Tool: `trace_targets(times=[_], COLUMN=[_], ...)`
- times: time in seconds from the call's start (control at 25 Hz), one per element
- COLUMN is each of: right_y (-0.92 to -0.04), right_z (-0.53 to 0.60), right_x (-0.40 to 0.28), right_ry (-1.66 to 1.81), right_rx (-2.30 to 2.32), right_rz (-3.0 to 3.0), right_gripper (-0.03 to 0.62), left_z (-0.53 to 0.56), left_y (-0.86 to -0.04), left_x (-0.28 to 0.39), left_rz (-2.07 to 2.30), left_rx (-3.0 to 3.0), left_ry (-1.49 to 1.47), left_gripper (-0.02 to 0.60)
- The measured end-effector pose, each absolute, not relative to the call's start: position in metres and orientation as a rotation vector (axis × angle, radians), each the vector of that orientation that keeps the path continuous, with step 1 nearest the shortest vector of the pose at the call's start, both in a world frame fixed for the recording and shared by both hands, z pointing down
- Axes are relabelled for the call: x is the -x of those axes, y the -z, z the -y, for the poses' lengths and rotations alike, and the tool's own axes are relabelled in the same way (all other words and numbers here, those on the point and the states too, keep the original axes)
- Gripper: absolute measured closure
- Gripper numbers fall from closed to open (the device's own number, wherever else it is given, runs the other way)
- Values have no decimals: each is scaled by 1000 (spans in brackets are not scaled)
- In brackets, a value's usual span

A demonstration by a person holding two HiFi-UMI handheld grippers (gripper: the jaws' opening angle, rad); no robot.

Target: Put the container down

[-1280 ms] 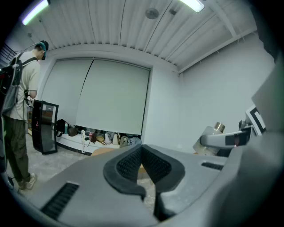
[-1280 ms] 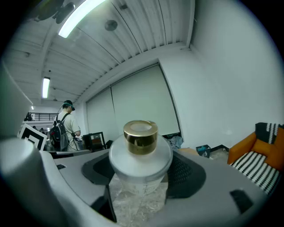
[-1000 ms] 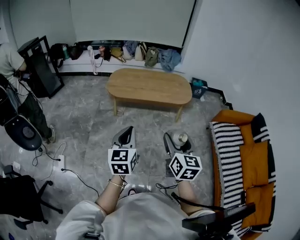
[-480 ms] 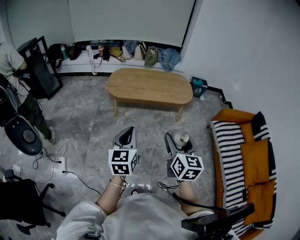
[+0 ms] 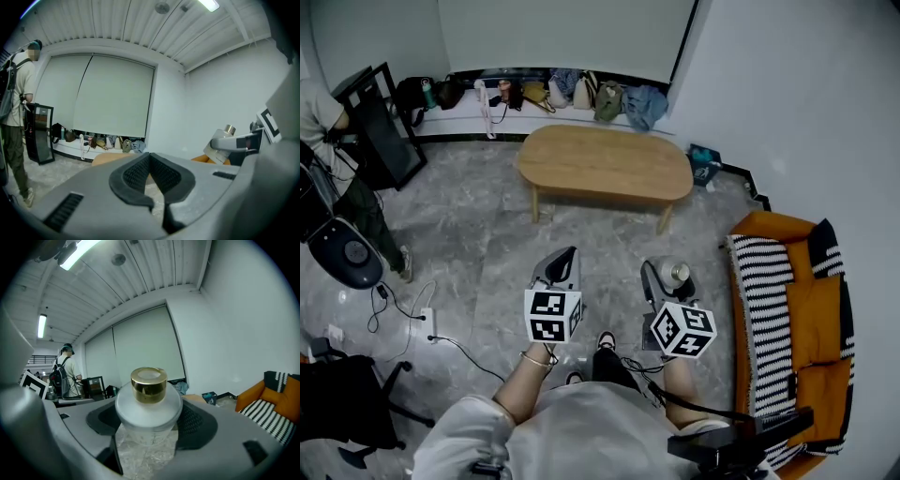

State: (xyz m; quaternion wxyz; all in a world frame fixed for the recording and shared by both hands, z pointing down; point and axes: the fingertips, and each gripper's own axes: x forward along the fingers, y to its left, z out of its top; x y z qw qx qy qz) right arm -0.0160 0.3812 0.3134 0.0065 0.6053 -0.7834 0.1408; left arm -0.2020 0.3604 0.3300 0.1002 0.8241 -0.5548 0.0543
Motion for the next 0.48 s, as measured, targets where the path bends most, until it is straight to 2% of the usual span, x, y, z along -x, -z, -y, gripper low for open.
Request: trace_targets(times=[0.48], right_y=[-317], right_z=[-295], right_x=[-6], right_ry=[-430], right_rx=[-1858], right_rz=[2468], right_gripper=[261], left_z=[-279], left_y=[-329], left_x=[186], left_rz=[1688], left_rx=[-2416], left_ry=[-160], left_gripper=[574])
